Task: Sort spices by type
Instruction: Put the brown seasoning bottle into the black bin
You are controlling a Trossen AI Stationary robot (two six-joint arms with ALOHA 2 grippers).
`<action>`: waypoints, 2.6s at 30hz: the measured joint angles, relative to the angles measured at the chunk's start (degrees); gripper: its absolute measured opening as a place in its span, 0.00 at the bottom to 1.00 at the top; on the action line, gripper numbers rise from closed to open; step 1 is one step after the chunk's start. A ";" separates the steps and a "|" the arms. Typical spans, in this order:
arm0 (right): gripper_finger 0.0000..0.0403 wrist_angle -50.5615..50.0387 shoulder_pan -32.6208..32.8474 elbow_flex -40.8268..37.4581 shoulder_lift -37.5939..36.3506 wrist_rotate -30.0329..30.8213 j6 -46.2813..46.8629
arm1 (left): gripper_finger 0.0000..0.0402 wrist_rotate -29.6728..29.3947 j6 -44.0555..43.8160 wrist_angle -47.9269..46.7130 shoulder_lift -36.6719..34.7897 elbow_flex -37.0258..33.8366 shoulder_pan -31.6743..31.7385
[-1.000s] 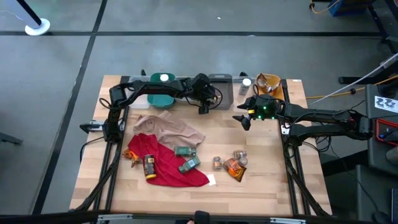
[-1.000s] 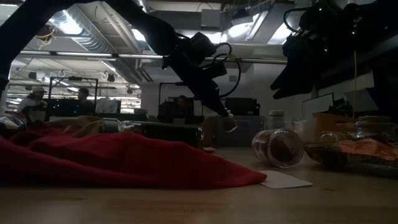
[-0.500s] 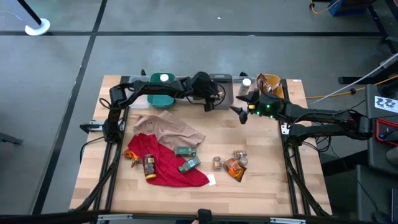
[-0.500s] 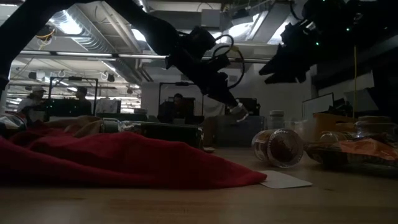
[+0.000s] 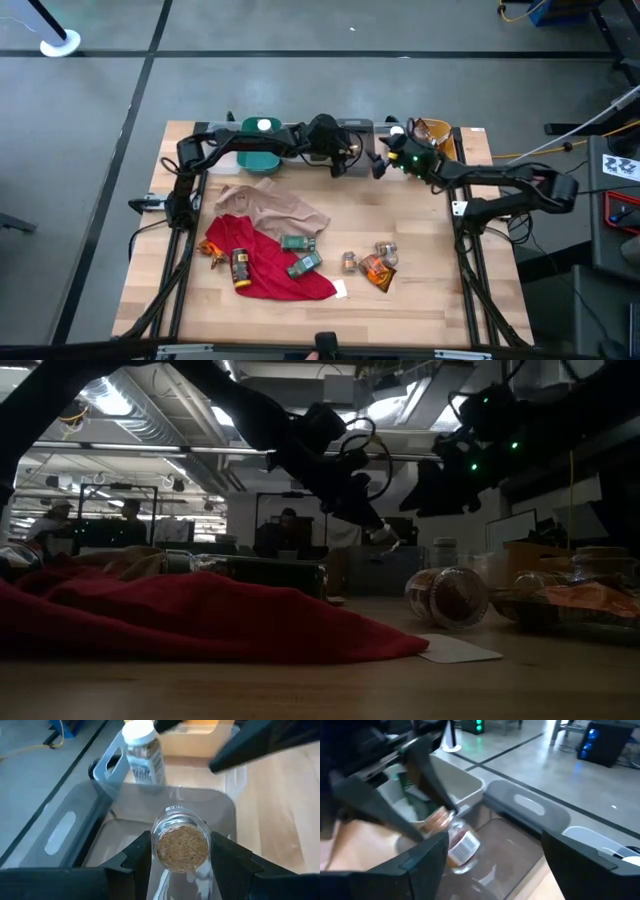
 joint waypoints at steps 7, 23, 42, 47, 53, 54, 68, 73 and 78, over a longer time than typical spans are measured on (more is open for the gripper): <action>0.79 2.88 -2.04 0.04 4.60 0.48 0.02 | 0.39 -0.06 -1.83 1.63 2.02 -0.02 0.91; 0.79 -4.11 -1.91 8.57 15.62 1.94 -0.06 | 0.39 0.26 -2.80 0.28 2.92 -0.02 0.81; 0.79 -11.25 -1.91 11.13 16.16 -0.67 -0.20 | 0.46 0.26 -1.99 -0.71 2.94 -0.02 0.52; 0.79 -11.30 -1.92 11.12 16.16 -1.97 -0.12 | 0.52 0.26 -1.99 -0.67 2.94 -0.02 0.09; 0.79 -11.34 -1.91 11.10 16.15 -2.08 -0.10 | 0.53 0.26 -2.00 -0.69 2.94 -0.02 -0.14; 0.79 -11.34 -1.91 11.10 16.16 -2.08 -0.09 | 0.53 0.26 -1.99 -0.69 2.94 -0.02 -0.13; 0.79 -26.03 -1.87 17.03 10.69 -4.21 -1.29 | 0.50 0.21 -2.02 -2.44 -3.13 -0.02 -0.08; 0.79 -40.17 -1.87 23.87 8.84 -9.16 -1.36 | 0.51 0.22 -1.59 -7.87 -8.34 0.00 0.13; 0.79 -50.16 -1.37 28.70 7.23 -17.90 -1.35 | 0.50 0.52 -1.60 -8.17 -12.13 -1.68 0.33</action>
